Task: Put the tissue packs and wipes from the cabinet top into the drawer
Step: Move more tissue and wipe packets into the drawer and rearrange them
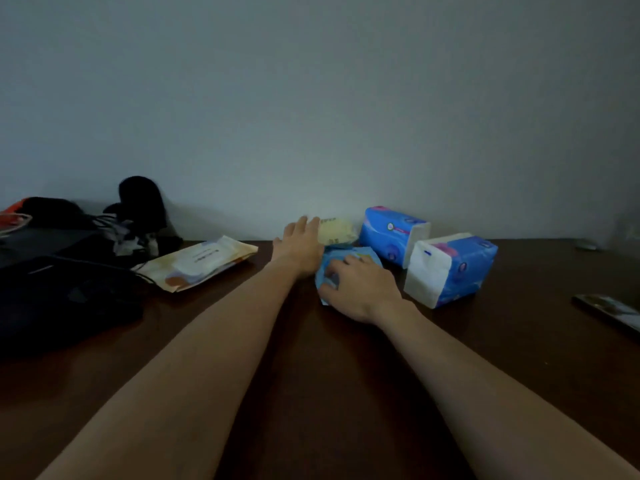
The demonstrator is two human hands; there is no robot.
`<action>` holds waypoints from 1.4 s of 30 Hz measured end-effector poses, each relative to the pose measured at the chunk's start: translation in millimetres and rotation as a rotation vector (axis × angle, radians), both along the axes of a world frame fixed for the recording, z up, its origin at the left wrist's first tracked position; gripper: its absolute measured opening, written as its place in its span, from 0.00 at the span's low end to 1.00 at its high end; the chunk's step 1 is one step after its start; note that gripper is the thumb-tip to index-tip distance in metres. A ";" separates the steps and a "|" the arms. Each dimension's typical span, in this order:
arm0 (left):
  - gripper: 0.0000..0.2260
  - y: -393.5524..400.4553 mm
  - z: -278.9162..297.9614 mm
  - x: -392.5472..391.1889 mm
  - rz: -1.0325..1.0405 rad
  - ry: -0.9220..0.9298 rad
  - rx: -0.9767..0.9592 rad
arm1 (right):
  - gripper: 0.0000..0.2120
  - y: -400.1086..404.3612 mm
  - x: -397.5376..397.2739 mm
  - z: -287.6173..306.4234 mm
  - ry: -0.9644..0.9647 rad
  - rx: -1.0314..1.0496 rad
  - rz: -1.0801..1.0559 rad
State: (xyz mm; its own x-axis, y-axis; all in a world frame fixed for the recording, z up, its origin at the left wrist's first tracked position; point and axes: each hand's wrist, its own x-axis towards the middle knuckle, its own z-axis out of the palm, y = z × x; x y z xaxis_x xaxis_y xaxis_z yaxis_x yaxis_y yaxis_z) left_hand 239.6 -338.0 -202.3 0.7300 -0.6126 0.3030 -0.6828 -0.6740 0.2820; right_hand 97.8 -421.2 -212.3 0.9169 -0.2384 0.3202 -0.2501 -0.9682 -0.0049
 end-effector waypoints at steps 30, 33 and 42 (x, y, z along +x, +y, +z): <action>0.11 334.4 -157.6 -464.5 0.083 -0.203 -0.447 | 0.23 228.2 -400.3 -141.8 -0.477 -0.122 0.289; 0.10 367.1 -227.1 -474.7 0.152 -0.096 -0.424 | 0.24 233.1 -442.9 -223.4 -0.342 -0.055 0.355; 0.07 410.5 -345.8 -467.3 0.388 0.155 -0.300 | 0.32 221.4 -407.5 -334.6 0.088 0.052 0.162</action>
State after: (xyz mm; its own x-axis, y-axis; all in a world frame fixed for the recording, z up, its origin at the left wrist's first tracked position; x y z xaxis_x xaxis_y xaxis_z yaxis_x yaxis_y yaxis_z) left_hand -227.8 72.5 -548.1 0.9368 -0.1904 0.2936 -0.3329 -0.7436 0.5798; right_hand -309.7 -199.8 -546.9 0.9686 -0.0994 0.2278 -0.0926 -0.9949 -0.0407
